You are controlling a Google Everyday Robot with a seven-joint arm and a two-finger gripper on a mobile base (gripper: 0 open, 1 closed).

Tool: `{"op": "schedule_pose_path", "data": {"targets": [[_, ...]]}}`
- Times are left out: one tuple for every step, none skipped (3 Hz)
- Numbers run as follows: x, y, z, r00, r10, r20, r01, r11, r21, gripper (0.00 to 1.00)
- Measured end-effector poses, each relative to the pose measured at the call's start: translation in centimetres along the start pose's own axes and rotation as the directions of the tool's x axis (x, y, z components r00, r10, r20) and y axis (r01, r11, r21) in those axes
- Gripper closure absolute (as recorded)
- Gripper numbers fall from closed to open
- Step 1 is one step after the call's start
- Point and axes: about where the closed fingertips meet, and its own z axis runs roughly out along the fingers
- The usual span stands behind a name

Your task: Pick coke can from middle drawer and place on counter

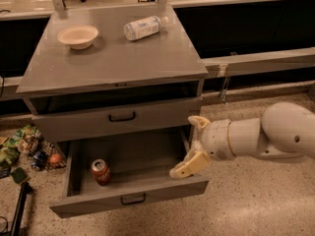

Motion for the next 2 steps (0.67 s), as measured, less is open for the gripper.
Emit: {"op": "schedule_pose_path", "data": {"targets": [[1.9,-0.3,4.4,0.998,-0.018,0.056,0.020,0.9995,-0.025,0.00],[3.5,-0.1,8.8,0.993,0.012,0.116,-0.005,0.9982,-0.059,0.00]]}}
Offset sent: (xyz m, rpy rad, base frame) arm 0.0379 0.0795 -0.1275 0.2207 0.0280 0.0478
